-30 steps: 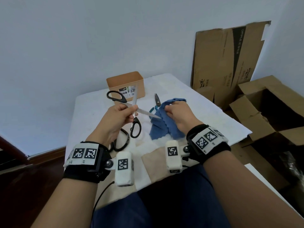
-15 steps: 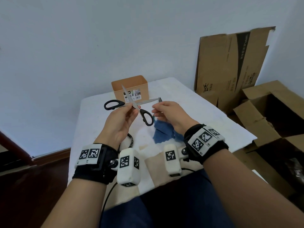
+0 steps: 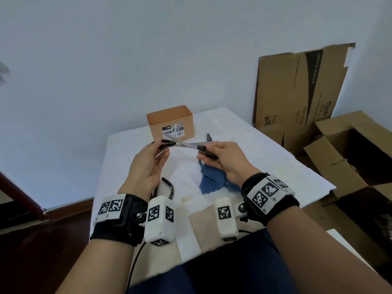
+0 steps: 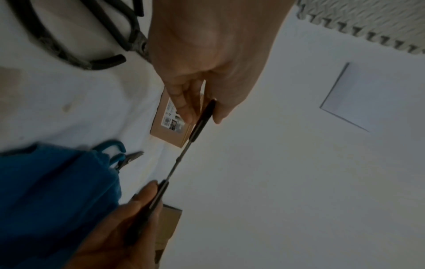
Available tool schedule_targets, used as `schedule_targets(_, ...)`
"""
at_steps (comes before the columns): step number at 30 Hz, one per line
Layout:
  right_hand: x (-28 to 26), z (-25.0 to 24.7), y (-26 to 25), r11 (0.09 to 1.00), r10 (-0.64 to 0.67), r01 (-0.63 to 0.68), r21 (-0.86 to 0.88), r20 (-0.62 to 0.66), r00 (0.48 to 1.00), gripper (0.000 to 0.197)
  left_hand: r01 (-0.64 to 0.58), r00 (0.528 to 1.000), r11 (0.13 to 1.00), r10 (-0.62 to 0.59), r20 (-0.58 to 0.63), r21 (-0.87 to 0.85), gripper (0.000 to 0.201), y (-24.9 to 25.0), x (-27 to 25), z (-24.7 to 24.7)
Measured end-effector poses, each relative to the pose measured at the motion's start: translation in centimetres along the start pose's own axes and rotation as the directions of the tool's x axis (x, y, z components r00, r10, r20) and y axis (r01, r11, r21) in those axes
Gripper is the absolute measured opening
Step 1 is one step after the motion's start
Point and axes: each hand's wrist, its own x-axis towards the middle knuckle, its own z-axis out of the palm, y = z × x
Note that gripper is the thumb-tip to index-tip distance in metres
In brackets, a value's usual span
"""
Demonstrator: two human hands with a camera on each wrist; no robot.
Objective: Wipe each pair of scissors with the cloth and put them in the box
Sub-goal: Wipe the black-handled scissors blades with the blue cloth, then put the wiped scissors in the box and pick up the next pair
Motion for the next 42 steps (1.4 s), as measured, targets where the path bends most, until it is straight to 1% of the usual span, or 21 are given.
schedule_targets(1,0.1,0.0,0.0,1.0,-0.029,0.029,-0.007,-0.027,0.999,0.019,-0.011,1.0,1.0,0.011,-0.014,0.017,0.011,0.0,0.1,-0.2)
schedule_targets(3,0.3,-0.1,-0.1,0.995,-0.092,0.09,-0.032,-0.074,0.993,0.02,-0.005,1.0,0.998,0.006,-0.013,0.061,0.015,-0.1,0.3,-0.4)
schedule_targets(5,0.6,0.0,-0.2,0.987,-0.154,0.149,-0.052,-0.117,0.981,0.02,0.034,0.999,0.995,-0.036,0.019,0.093,0.018,-0.1,0.2,-0.5)
schedule_targets(7,0.7,0.1,-0.4,0.98,-0.198,0.19,-0.063,-0.155,0.968,0.021,0.08,0.993,0.985,-0.093,0.077,0.15,0.02,-0.2,-0.1,-0.3)
schedule_targets(10,0.8,0.3,-0.6,0.972,-0.228,0.214,-0.1,-0.157,0.961,0.02,0.115,0.975,0.962,-0.157,0.157,0.248,0.024,-0.4,-0.6,0.3)
schedule_targets(12,0.7,0.5,-0.6,0.953,-0.261,0.234,-0.192,-0.13,0.957,0.023,0.133,0.96,0.954,-0.191,0.204,0.268,0.026,-0.6,-1.0,0.7)
schedule_targets(14,0.5,0.6,-0.5,0.923,-0.311,0.277,-0.266,-0.096,0.945,0.026,0.141,0.947,0.952,-0.21,0.243,0.273,0.024,-0.7,-1.3,1.2)
schedule_targets(16,0.2,0.7,-0.5,0.876,-0.379,0.328,-0.353,-0.085,0.921,0.021,0.132,0.946,0.954,-0.202,0.253,0.268,0.023,-0.9,-1.4,1.7)
schedule_targets(18,0.2,0.7,-0.4,0.788,-0.464,0.375,-0.488,-0.073,0.883,0.013,0.112,0.952,0.959,-0.179,0.249,0.262,0.022,-1.1,-1.3,1.8)
schedule_targets(19,0.3,0.7,-0.4,0.742,-0.491,0.384,-0.55,-0.055,0.87,0.014,0.101,0.954,0.961,-0.167,0.248,0.258,0.022,-1.2,-1.3,1.8)
schedule_targets(20,0.4,0.7,-0.3,0.709,-0.494,0.383,-0.591,-0.03,0.869,0.014,0.09,0.956,0.963,-0.155,0.248,0.254,0.023,-1.2,-1.2,1.8)
schedule_targets(22,0.3,0.8,-0.2,0.675,-0.458,0.369,-0.639,0.029,0.889,0.008,0.071,0.957,0.962,-0.14,0.253,0.262,0.024,-1.3,-1.2,1.8)
schedule_targets(24,0.4,1.0,-0.1,0.613,-0.441,0.356,-0.705,0.069,0.895,0.018,0.05,0.956,0.957,-0.129,0.264,0.287,0.021,-1.4,-1.2,1.9)
schedule_targets(26,0.4,1.3,-0.3,0.578,-0.423,0.342,-0.741,0.086,0.902,0.029,0.025,0.955,0.948,-0.115,0.272,0.316,0.016,-1.5,-1.2,2.0)
schedule_targets(30,0.6,1.5,-0.5,0.606,-0.292,0.256,-0.753,0.089,0.952,0.052,-0.017,0.957,0.932,-0.091,0.277,0.363,0.014,-1.5,-1.0,2.0)
schedule_targets(32,0.7,1.3,-0.4,0.625,-0.259,0.226,-0.747,0.075,0.963,0.057,-0.05,0.955,0.906,-0.079,0.284,0.419,0.016,-1.4,-0.9,2.0)
schedule_targets(35,0.6,1.1,-0.2,0.633,-0.241,0.201,-0.748,0.056,0.969,0.053,-0.098,0.951,0.841,-0.079,0.3,0.532,0.02,-1.3,-0.9,2.2)
schedule_targets(37,0.7,0.9,0.1,0.658,-0.232,0.176,-0.732,0.025,0.972,0.049,-0.11,0.944,0.814,-0.094,0.315,0.57,0.018,-1.3,-0.8,2.4)
schedule_targets(40,1.4,0.6,0.4,0.708,-0.248,0.16,-0.688,-0.031,0.968,0.04,-0.103,0.937,0.787,-0.129,0.325,0.609,0.013,-1.2,-0.5,2.6)
schedule_targets(42,1.8,0.7,0.3,0.731,-0.268,0.167,-0.662,-0.054,0.962,0.036,-0.1,0.947,0.789,-0.111,0.301,0.606,0.011,-1.0,0.0,2.6)
